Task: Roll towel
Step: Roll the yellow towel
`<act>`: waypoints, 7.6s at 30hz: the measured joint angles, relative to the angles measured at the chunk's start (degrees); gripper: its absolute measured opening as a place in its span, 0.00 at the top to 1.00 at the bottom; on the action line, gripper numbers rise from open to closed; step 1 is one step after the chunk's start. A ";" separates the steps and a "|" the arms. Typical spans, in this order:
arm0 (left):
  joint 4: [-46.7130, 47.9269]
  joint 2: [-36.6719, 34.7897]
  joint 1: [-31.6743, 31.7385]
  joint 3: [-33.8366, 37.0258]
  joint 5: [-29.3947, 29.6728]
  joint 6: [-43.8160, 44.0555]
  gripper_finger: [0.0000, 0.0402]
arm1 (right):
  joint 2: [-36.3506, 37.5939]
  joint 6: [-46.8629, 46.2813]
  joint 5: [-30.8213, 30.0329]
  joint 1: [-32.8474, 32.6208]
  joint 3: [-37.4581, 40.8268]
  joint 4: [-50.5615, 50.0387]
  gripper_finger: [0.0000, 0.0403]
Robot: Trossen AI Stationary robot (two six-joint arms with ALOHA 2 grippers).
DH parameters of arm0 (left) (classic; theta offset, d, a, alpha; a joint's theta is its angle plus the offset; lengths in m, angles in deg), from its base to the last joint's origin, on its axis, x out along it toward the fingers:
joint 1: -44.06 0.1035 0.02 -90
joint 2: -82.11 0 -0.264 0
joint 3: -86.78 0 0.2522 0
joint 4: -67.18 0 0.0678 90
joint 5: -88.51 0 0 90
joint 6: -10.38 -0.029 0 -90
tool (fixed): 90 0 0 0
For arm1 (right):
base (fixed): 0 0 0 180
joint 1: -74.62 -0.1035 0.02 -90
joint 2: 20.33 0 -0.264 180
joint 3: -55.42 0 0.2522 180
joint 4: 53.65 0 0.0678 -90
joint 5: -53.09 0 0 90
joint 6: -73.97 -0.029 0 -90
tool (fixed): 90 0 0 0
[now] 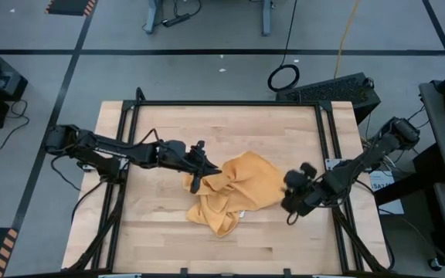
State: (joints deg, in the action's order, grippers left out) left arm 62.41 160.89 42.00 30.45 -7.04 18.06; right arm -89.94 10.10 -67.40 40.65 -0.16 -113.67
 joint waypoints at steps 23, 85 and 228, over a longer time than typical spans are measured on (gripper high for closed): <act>-2.10 0.00 -7.46 0.00 2.88 -0.51 0.97 | -13.09 -33.37 -0.64 -1.00 4.87 -1.95 0.68; 11.38 -0.33 -3.70 0.04 2.39 -11.20 0.97 | -11.82 -39.67 -6.49 -10.44 9.46 13.70 0.95; -27.93 42.04 -12.34 -20.81 -1.52 9.44 0.82 | -34.64 6.11 -16.79 -13.74 -15.28 21.42 0.99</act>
State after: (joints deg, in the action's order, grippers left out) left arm 34.48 202.93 29.66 9.64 -8.56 27.51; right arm -124.58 16.21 -84.19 26.91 -15.44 -92.25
